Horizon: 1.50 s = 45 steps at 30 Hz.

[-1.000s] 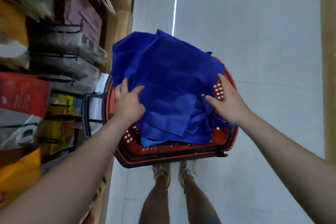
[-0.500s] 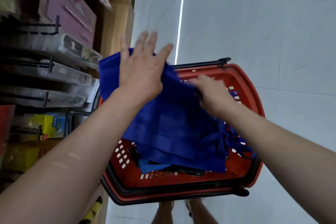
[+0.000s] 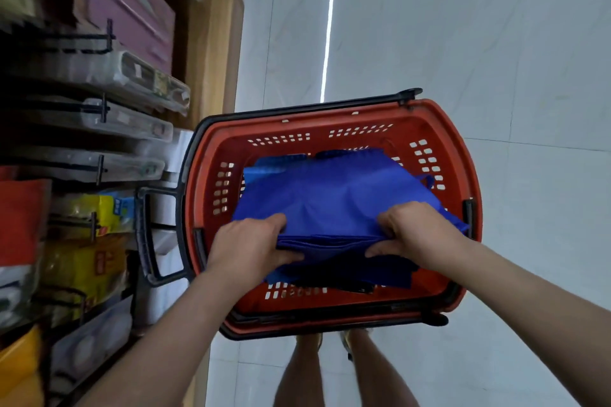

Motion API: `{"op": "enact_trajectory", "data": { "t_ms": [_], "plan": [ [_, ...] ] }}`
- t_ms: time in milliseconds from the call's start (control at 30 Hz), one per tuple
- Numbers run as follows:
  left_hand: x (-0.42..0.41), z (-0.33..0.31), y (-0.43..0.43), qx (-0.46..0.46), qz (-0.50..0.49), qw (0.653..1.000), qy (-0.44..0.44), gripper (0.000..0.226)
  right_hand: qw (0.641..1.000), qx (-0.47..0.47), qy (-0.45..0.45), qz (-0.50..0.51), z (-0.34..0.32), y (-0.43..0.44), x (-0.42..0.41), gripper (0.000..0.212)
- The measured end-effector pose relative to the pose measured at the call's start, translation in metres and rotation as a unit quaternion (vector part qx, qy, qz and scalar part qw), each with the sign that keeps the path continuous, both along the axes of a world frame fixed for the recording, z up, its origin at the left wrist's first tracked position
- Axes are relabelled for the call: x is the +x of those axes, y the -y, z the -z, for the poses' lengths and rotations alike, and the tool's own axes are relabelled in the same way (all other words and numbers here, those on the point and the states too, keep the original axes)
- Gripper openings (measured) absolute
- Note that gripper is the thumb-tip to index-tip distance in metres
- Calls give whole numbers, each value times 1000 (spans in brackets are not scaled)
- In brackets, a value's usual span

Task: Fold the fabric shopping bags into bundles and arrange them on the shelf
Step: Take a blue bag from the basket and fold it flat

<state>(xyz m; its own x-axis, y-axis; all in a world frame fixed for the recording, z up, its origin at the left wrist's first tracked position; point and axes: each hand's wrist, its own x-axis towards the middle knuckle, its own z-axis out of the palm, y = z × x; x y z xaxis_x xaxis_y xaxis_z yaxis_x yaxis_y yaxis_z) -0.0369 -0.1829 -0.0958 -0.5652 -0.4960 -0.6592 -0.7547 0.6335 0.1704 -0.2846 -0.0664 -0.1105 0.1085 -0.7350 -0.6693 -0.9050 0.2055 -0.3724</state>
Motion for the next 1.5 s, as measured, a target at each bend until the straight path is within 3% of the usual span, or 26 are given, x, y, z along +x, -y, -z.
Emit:
{"op": "enact_trajectory", "data": {
  "t_ms": [133,233,267,333,367,433,500,600,667,700,800,867,967,1100,1233,1333,1400,1500],
  "plan": [
    [12,-37,6,132,-46,990,3,60,1000,-1,9,-7,-23,6,-10,54],
    [9,-76,31,168,-119,977,-54,50,997,-23,-62,26,-43,6,-18,41],
    [8,-90,41,138,-131,978,-85,39,994,-42,-88,52,-50,5,-20,39],
    [2,-121,59,29,-130,980,-145,19,980,-88,-108,139,-68,5,-21,72],
    [-3,-138,65,-22,-136,976,-170,18,972,-116,-100,181,-79,6,-20,90],
    [-12,-174,74,-88,-156,962,-205,21,949,-176,-61,253,-105,12,-15,106],
    [-17,-211,76,-130,-168,948,-237,29,920,-225,2,321,-137,20,-7,93],
    [-11,-263,74,-167,-193,934,-252,37,842,-342,90,407,-195,34,3,35],
    [2,-293,69,-193,-192,937,-217,34,782,-381,147,470,-241,43,5,25],
    [9,-306,67,-208,-178,942,-192,29,770,-387,161,481,-266,47,6,24],
    [22,-348,49,-234,-155,940,-195,25,810,-450,121,356,-337,59,21,7],
    [13,-376,25,-199,-179,922,-281,42,831,-502,83,224,-379,66,40,7],
    [-5,-399,-11,-140,-229,869,-416,28,840,-523,102,103,-426,70,66,8],
    [15,-416,-37,-176,-332,793,-480,19,873,-417,157,197,-454,55,44,35],
    [41,-439,-71,-151,-463,702,-520,23,925,-217,229,210,-460,42,25,15],
    [58,-449,-106,-166,-565,636,-499,30,943,-262,163,126,-466,38,38,13],
    [73,-455,-133,-227,-606,637,-419,31,939,-314,129,47,-482,37,59,8],
    [91,-474,-175,-389,-520,695,-308,67,905,-383,83,-168,-508,30,107,11]
  ]
}}
